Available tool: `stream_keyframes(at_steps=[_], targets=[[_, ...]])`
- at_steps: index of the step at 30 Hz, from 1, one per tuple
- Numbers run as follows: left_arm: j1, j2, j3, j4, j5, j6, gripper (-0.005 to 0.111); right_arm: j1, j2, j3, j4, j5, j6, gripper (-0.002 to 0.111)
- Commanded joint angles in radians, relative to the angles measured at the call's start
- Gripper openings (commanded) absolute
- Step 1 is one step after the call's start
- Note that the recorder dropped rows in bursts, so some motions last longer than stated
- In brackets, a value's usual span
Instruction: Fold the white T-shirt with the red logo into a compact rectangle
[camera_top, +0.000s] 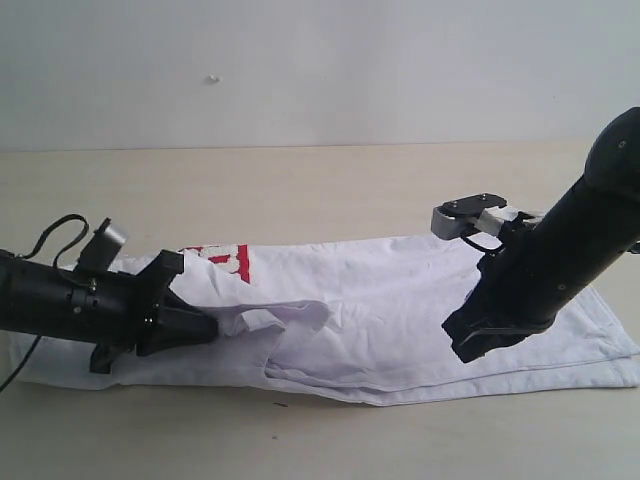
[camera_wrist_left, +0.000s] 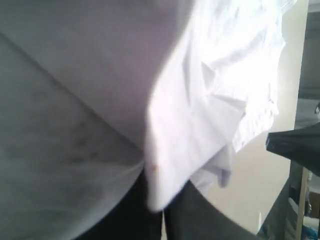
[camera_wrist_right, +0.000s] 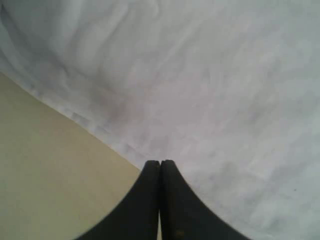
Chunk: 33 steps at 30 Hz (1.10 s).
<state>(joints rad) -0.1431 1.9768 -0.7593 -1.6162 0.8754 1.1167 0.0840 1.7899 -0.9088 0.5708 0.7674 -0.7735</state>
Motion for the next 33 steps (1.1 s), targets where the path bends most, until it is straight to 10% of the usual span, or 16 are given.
stream_keyframes(at_steps=[1,19,33], targets=[[-0.005,-0.057,-0.001,-0.057,-0.084,0.005,0.000,-0.002,-0.010,-0.005,0.004,-0.003,-0.009,0.000],[-0.005,-0.071,-0.232,-0.073,-0.161,0.005,0.000,-0.002,-0.010,-0.005,0.004,-0.003,-0.009,0.000],[-0.129,-0.255,-0.264,0.873,-0.148,0.212,0.009,-0.002,-0.010,-0.005,0.006,-0.020,-0.007,0.000]])
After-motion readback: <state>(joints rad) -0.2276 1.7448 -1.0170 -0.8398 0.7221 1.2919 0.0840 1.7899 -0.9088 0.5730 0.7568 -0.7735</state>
